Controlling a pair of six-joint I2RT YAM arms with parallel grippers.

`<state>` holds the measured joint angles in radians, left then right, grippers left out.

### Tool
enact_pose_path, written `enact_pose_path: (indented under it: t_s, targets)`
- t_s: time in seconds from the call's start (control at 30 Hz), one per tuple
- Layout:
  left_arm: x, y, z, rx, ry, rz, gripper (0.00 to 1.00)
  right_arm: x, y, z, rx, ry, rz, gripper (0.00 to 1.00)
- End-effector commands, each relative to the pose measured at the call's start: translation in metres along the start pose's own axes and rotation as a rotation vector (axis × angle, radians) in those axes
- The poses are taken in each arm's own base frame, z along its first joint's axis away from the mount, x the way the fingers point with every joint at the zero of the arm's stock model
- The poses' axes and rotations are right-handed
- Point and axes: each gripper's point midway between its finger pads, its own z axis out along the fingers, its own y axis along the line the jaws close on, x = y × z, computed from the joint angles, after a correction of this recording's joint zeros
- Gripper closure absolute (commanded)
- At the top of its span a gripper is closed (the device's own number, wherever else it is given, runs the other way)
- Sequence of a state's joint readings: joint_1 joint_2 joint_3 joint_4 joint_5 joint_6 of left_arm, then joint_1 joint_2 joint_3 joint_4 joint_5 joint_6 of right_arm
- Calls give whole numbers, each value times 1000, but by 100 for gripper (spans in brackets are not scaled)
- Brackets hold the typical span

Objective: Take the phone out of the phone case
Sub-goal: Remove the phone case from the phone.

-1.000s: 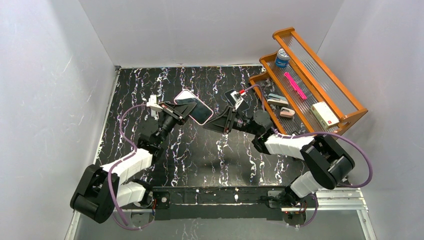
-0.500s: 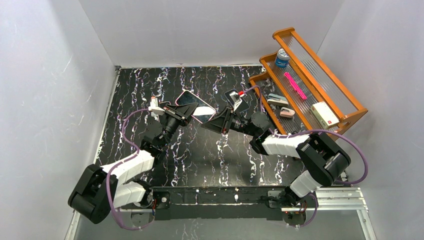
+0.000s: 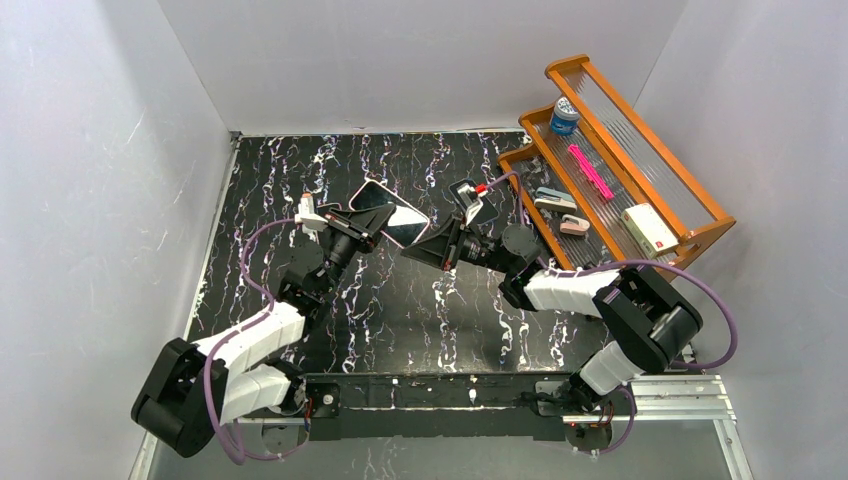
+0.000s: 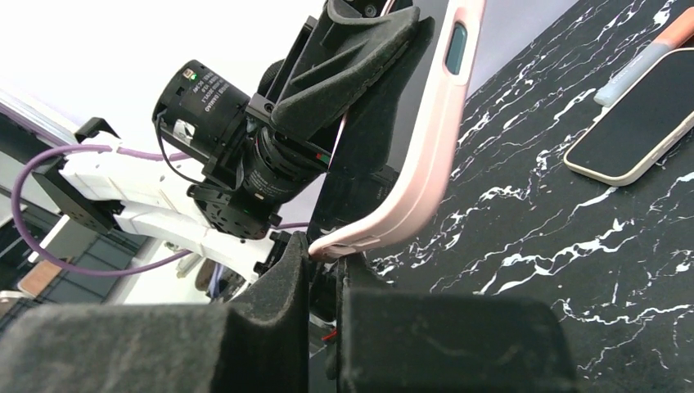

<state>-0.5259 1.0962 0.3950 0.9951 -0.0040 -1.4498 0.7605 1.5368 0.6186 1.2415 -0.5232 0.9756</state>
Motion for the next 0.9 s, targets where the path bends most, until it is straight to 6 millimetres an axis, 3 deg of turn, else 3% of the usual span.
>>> enact_pose_path:
  t_s: [0.0,0.27,0.47,0.63,0.8,0.87]
  targets:
    - [12,-19,0,17,69,-7,100,-4,1,0,-19,5,-238,99]
    - [25,-19,2,-20,151,-22,100,0,0,4,-37,91,-395,99]
    - [33,-23,5,-33,203,5,100,-12,-4,6,20,96,-486,99]
    - [40,-28,5,-11,255,57,100,-25,-29,7,170,80,-484,99]
    - [30,-25,6,3,318,174,100,-20,-45,-6,215,80,-441,99]
    - [20,-24,5,11,337,204,100,-17,-47,-12,223,85,-432,93]
